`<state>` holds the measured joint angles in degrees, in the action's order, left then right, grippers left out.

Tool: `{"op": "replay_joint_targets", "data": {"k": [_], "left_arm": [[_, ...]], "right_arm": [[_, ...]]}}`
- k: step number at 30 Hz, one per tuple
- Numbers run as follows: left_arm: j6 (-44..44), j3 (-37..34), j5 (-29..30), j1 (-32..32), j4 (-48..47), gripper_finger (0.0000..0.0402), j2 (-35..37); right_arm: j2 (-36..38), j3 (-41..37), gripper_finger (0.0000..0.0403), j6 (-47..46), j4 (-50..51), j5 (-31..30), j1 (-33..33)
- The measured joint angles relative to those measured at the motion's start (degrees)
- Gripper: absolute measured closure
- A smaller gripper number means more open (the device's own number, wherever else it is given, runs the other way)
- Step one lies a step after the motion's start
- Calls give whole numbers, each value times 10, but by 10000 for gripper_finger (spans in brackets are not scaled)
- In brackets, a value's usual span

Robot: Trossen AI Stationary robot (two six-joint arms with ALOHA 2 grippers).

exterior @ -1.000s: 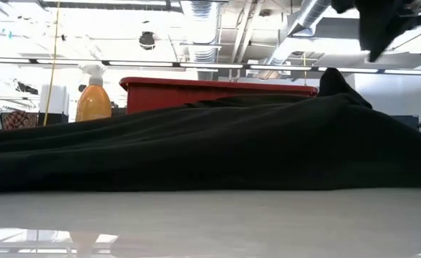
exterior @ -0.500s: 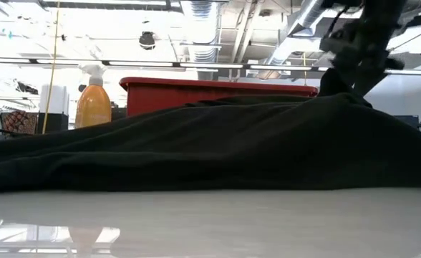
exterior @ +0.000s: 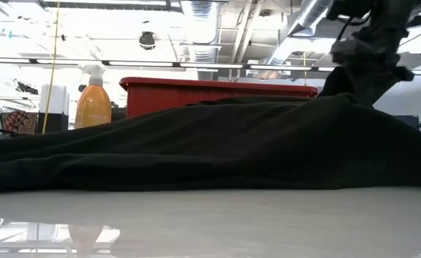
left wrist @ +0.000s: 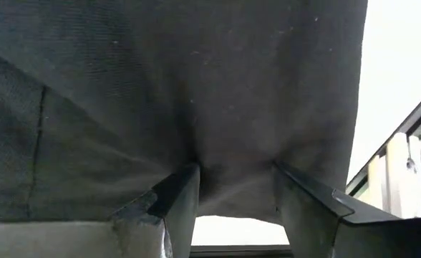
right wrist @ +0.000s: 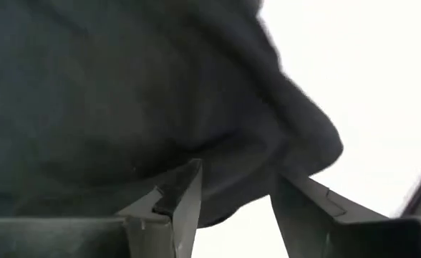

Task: Fold Laundry from Bin
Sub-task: Fold the black shirt from the red laundry bin

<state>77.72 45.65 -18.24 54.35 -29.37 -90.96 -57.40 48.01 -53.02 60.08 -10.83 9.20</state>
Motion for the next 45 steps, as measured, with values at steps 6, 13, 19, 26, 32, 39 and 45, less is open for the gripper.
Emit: {"op": "replay_joint_targets", "data": {"k": [6, 13, 19, 26, 32, 39, 45], "left_arm": [[10, 0, 16, 0, 15, 233, 0], [31, 0, 40, 0, 21, 233, 0], [44, 0, 41, 0, 29, 233, 0], [45, 0, 60, 0, 35, 233, 0], [45, 0, 65, -1, 35, 233, 0], [56, 0, 58, -1, 37, 233, 0], [56, 0, 54, -2, 39, 233, 0]], "right_arm": [[68, -21, 222, -177, -5, -60, -83], [107, -136, 220, -376, -66, -119, -144], [134, -171, 221, -475, -75, -156, -219], [126, -182, 229, -603, -50, -216, -305], [116, -236, 234, -665, -102, -223, -311], [124, -269, 235, -654, -182, -311, -311], [124, -269, 261, -642, -183, -315, -307]]}}
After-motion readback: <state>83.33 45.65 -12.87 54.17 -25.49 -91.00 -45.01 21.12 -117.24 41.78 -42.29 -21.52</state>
